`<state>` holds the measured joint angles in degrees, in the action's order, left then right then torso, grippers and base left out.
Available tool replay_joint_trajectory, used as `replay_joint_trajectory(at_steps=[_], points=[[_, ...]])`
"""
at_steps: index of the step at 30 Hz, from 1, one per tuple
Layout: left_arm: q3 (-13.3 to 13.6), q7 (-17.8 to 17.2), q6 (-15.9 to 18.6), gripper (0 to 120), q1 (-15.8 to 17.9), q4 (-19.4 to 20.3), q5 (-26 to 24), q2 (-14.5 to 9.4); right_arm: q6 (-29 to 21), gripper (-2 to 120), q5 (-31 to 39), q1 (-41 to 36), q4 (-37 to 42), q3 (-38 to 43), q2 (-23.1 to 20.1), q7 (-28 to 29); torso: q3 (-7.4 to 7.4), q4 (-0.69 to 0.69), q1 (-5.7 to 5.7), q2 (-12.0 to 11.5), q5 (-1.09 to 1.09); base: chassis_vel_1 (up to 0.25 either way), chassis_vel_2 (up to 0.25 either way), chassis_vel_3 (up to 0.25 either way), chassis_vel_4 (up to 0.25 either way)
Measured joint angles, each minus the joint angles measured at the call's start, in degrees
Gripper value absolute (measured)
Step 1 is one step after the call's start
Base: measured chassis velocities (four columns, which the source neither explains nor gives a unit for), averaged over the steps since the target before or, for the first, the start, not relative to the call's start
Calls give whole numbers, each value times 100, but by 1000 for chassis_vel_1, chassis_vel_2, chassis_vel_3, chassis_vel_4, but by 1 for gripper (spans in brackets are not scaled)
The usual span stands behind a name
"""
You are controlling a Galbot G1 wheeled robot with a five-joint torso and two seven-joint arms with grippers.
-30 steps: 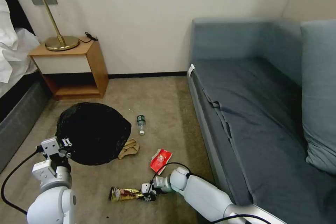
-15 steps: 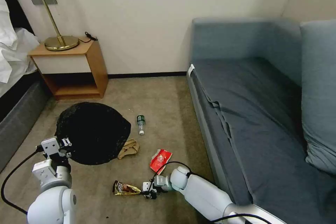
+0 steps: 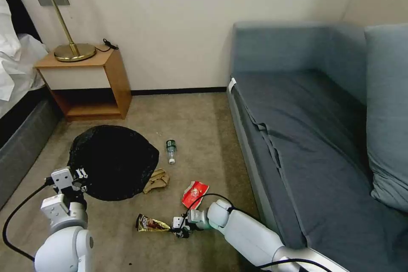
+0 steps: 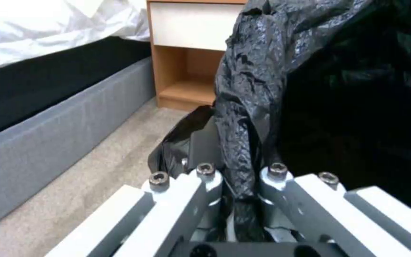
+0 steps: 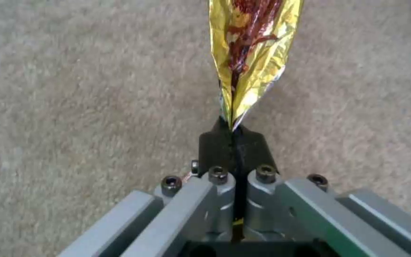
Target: Pick up the trash bin, then pick up the garbage on the floor and place it into the trash bin.
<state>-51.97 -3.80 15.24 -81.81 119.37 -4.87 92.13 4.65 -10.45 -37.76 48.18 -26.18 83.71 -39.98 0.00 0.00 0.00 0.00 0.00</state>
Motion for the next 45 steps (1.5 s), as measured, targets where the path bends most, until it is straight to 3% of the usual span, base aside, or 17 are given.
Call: replay_joint_trajectory(at_steps=[18,38,45], points=[[-88,81,-16,4,79,-22,-10,0,-33,0,202,-157,467,521,-272,0,0,0,0,0,1,0,0,0,0],[-113,1,-63,4,34,-136,-220,1,424,0,1114,-442,942,1471,-541,1070,0,1,0,0,-1,0,0,0,0],[-77,-209,-110,4,40,-264,-410,1,546,0,1300,-679,1141,1900,-464,1739,0,0,0,0,-1,0,0,0,0]])
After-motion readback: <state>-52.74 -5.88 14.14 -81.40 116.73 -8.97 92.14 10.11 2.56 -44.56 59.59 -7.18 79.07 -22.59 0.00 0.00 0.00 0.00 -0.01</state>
